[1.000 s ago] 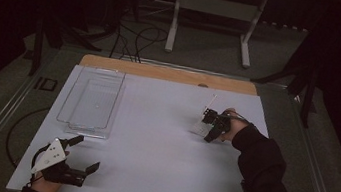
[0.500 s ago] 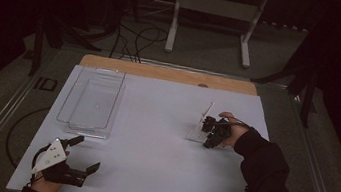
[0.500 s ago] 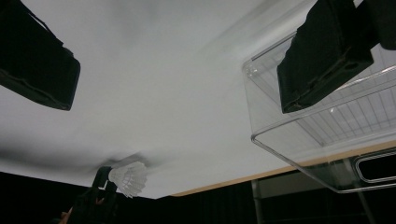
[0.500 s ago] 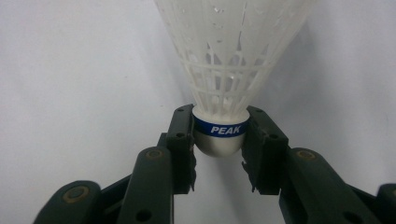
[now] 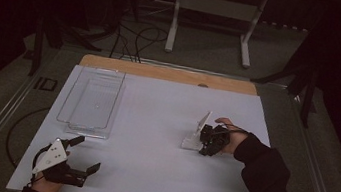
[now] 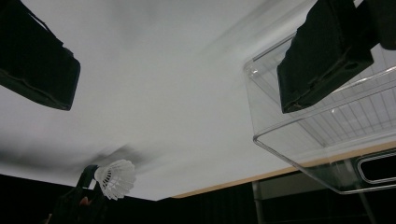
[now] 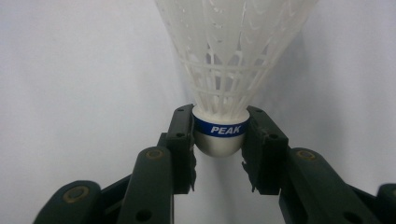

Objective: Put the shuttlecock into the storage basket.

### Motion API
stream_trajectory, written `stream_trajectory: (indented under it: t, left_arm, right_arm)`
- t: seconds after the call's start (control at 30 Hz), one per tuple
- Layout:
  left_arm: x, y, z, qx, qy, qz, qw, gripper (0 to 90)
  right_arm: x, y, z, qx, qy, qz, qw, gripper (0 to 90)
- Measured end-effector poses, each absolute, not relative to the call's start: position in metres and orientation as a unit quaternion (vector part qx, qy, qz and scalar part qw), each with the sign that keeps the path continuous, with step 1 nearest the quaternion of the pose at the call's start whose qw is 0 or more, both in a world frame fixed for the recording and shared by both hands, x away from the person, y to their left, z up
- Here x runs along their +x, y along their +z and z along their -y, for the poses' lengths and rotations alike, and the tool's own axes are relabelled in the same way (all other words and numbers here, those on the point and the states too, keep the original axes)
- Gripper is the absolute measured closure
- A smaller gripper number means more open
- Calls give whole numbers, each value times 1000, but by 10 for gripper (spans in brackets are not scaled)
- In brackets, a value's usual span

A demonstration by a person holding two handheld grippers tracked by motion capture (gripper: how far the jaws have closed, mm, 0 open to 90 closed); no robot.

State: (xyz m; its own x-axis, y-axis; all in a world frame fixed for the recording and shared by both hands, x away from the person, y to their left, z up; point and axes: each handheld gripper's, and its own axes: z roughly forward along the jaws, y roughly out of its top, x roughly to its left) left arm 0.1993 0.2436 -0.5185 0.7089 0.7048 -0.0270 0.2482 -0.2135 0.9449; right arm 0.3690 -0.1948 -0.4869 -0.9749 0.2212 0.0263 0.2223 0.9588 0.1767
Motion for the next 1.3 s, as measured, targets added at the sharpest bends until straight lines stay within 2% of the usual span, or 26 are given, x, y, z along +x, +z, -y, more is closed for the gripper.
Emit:
stream_trajectory:
  t: [0.7, 1.3]
  left_arm:
    - [200, -519, -242, 755, 205, -315, 538, 0]
    - [200, -518, -240, 759, 199, -316, 533, 0]
  right_arm:
    - [349, -480, 184, -90, -134, 987, 29, 664]
    - [336, -463, 179, -76, -163, 983, 19, 663]
